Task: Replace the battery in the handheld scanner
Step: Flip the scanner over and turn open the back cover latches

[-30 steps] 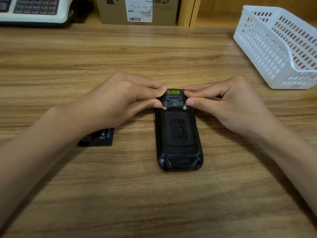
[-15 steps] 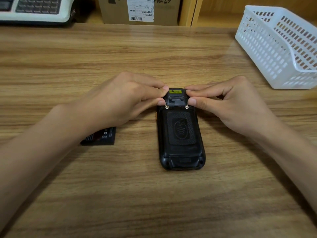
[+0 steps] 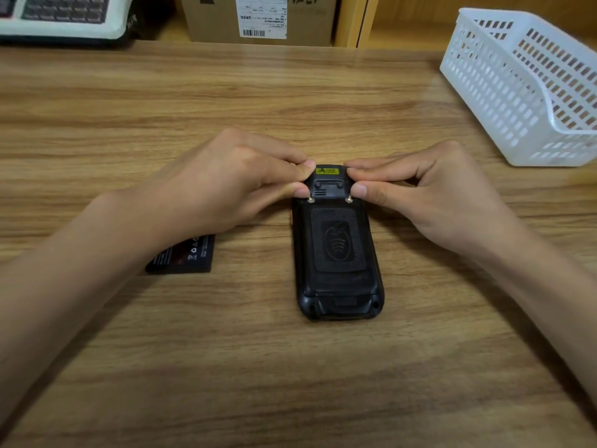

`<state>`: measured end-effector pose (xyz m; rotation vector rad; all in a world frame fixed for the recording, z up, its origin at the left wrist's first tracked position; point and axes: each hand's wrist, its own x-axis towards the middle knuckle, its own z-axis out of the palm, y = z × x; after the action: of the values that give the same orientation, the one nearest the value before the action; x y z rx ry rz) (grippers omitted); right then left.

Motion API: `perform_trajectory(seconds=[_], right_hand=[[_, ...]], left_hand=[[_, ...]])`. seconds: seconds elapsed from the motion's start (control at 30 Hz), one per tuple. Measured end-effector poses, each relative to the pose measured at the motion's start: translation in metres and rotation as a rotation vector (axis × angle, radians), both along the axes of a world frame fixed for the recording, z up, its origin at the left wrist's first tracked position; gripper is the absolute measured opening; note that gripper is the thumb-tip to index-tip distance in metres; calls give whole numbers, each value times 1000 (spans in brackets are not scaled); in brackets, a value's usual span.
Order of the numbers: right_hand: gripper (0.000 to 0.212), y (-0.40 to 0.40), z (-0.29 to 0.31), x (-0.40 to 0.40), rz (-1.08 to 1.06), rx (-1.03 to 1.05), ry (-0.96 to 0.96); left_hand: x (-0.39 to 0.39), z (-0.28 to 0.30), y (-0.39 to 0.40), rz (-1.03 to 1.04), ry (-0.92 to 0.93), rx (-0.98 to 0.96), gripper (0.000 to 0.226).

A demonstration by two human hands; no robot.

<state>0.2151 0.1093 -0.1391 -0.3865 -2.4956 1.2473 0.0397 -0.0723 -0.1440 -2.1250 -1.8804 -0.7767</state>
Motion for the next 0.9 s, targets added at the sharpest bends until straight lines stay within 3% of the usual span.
perform_trajectory(seconds=[0.43, 0.9], right_hand=[[20, -2, 1, -1, -22, -13, 0], [20, -1, -2, -2, -37, 18, 22]], left_hand=[[2, -1, 3, 15, 9, 46, 27], [13, 2, -1, 193, -189, -36, 24]])
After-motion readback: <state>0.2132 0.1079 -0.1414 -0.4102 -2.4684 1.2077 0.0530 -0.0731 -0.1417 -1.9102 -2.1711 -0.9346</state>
